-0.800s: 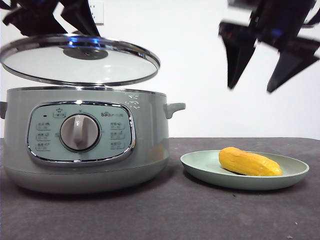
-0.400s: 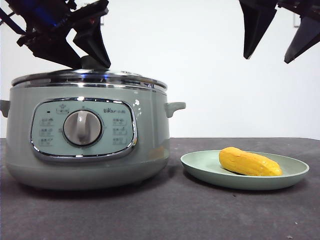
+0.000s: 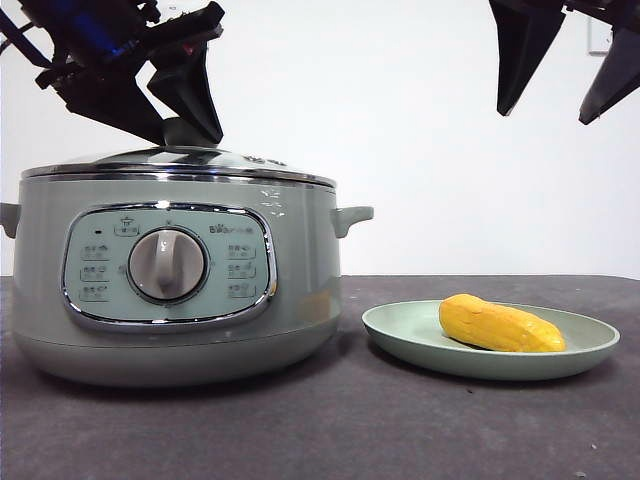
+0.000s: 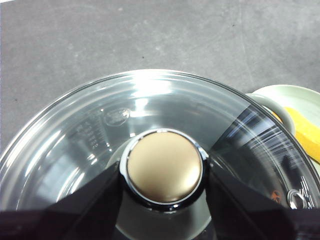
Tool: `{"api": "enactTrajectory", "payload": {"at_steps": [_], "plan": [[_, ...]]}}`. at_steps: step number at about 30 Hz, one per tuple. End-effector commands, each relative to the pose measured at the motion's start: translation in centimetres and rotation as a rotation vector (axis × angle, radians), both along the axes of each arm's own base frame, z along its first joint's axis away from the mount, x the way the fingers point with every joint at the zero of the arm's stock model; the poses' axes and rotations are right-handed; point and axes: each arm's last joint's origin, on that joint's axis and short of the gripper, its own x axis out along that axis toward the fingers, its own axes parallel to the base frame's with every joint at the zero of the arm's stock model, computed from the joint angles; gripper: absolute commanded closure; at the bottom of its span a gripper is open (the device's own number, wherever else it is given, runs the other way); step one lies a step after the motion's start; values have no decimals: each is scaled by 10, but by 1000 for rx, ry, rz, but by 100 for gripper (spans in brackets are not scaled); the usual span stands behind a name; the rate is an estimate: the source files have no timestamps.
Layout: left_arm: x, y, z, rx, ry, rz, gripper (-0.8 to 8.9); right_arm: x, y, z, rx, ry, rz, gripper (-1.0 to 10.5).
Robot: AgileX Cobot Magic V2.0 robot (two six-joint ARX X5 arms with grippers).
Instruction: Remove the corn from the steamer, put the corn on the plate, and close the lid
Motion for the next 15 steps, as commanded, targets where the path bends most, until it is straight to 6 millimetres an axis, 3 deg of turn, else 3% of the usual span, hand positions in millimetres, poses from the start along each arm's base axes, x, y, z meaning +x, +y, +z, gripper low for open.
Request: {"api": "enactTrajectory", "payload": {"at_steps": [1, 5, 6, 15], "plan": [[-1, -3, -11, 39, 45, -27, 787, 0, 0, -1, 3, 2, -9, 538], [-1, -3, -10, 37, 42, -25, 419, 0, 0, -1, 3, 2, -9, 538], [-1, -3, -10, 37, 42, -25, 366, 0, 0, -1, 3, 3, -9, 538], [-6, 0, 3, 7, -24, -8, 347, 0, 0, -1, 0, 2, -6, 538]]}}
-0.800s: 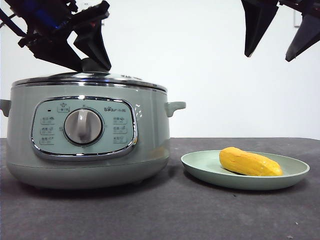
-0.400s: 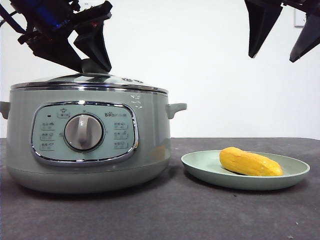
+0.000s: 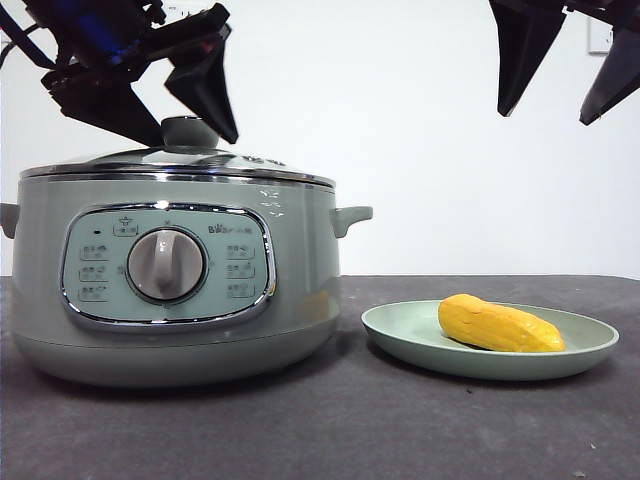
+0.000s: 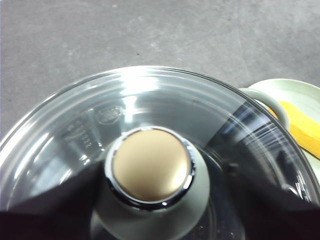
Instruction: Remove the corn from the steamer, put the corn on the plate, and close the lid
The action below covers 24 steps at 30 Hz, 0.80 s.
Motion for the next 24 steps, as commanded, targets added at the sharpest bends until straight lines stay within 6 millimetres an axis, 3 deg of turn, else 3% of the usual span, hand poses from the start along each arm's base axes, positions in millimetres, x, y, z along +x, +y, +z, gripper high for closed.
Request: {"api": "enactTrajectory", "payload": {"at_steps": [1, 7, 11, 15, 20, 24], "plan": [[-6, 3, 6, -13, -30, -1, 347, 0, 0, -1, 3, -4, -6, 538], [-29, 17, 36, -64, -95, 1, 354, -3, -1, 4, 8, -27, 10, 541], [-52, 30, 50, -74, -114, 2, 542, -12, -5, 13, 27, -66, 13, 552], [-72, 42, 60, -77, -128, 5, 839, -26, -11, 22, 67, -149, 15, 744], [-86, 52, 62, -48, -150, 65, 822, -46, -21, 14, 114, -250, 14, 951], [-98, 57, 52, -61, -177, 64, 822, -66, -30, -5, 157, -337, 14, 959]]}}
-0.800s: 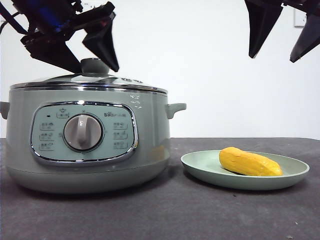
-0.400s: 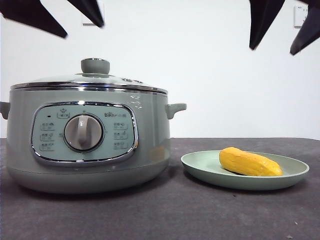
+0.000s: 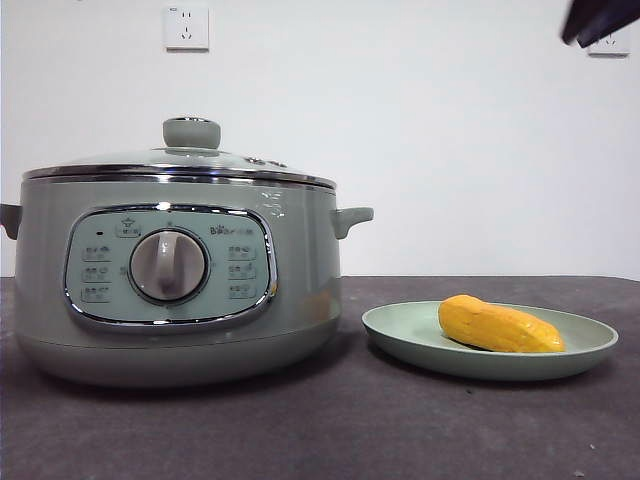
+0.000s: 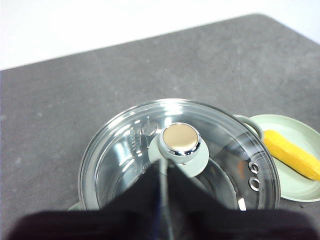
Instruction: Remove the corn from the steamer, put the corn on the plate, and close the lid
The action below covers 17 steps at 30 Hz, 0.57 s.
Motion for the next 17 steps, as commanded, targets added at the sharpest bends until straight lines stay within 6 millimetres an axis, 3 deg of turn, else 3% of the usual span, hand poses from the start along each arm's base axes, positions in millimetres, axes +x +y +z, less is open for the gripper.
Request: {"api": "enactTrajectory", "payload": {"at_steps": [1, 6, 17], "plan": [[-9, 3, -16, 2, -8, 4, 822, -16, -6, -19, 31, -69, 9, 959], [-30, 14, -49, -22, -69, 20, 822, -48, -19, -51, 89, -172, 18, 958], [-31, 15, -60, 24, 9, 17, 816, -52, -23, -60, 45, -96, -41, 944]]}}
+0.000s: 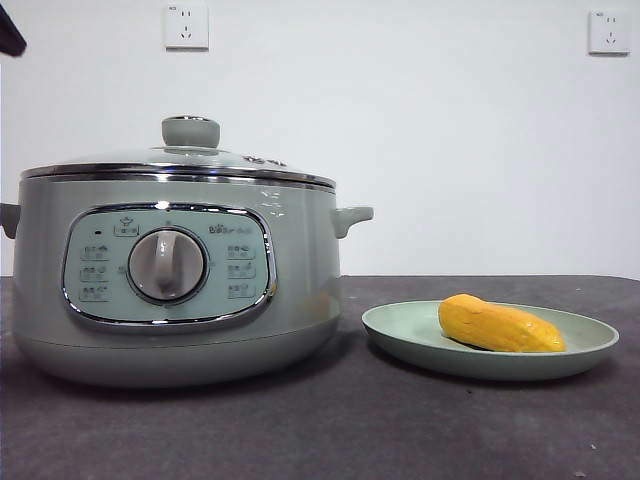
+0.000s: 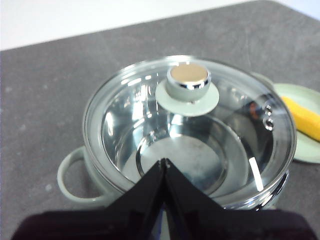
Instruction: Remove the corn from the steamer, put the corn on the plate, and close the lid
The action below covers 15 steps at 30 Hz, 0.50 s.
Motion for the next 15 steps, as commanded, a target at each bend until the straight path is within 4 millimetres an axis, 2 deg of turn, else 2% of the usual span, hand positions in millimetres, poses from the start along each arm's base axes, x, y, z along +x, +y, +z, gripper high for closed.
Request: {"api": "enactTrajectory", "payload": {"at_steps": [1, 11, 15], "plan": [[1, -1, -2, 2, 10, -2, 816, 0, 0, -2, 1, 13, -9, 944], [1, -2, -3, 25, 12, -10, 816, -1, 0, -3, -3, 20, -8, 944], [-13, 10, 1, 73, -40, -15, 816, -1, 0, -3, -2, 20, -7, 944]]}}
